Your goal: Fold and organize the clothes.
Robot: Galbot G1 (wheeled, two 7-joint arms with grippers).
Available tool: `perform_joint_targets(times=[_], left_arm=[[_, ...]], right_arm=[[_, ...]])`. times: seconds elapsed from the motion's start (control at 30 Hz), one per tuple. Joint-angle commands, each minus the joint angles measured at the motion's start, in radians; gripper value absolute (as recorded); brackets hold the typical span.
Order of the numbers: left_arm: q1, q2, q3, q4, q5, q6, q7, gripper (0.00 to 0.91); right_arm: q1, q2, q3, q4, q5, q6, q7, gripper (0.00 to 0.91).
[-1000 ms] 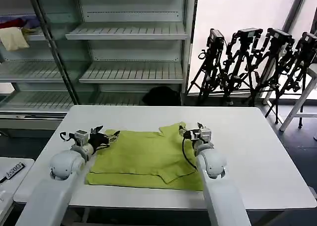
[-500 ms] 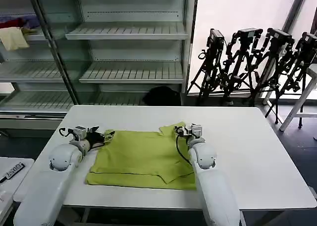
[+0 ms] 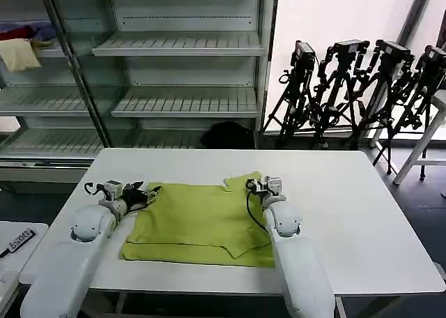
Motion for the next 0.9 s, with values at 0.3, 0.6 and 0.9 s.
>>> perform_joint_targets(times=[0.3, 0.6, 0.9], left_arm=[[0.001, -0.002, 0.003, 0.008, 0.003, 0.003, 0.017, 0.010], [-0.004, -0.011, -0.016, -0.005, -0.028, 0.002, 0.007, 0.000], [0.046, 0.016, -0.075, -0.121, -0.121, 0.002, -0.017, 0.000]], right_arm=[[0.000, -0.004, -0.013, 0.012, -0.002, -0.001, -0.004, 0.010], [-0.020, -0.020, -0.027, 0.097, 0.102, 0.003, 0.024, 0.000], [-0.096, -0.068, -0.055, 0.293, 0.172, -0.003, 0.060, 0.000]])
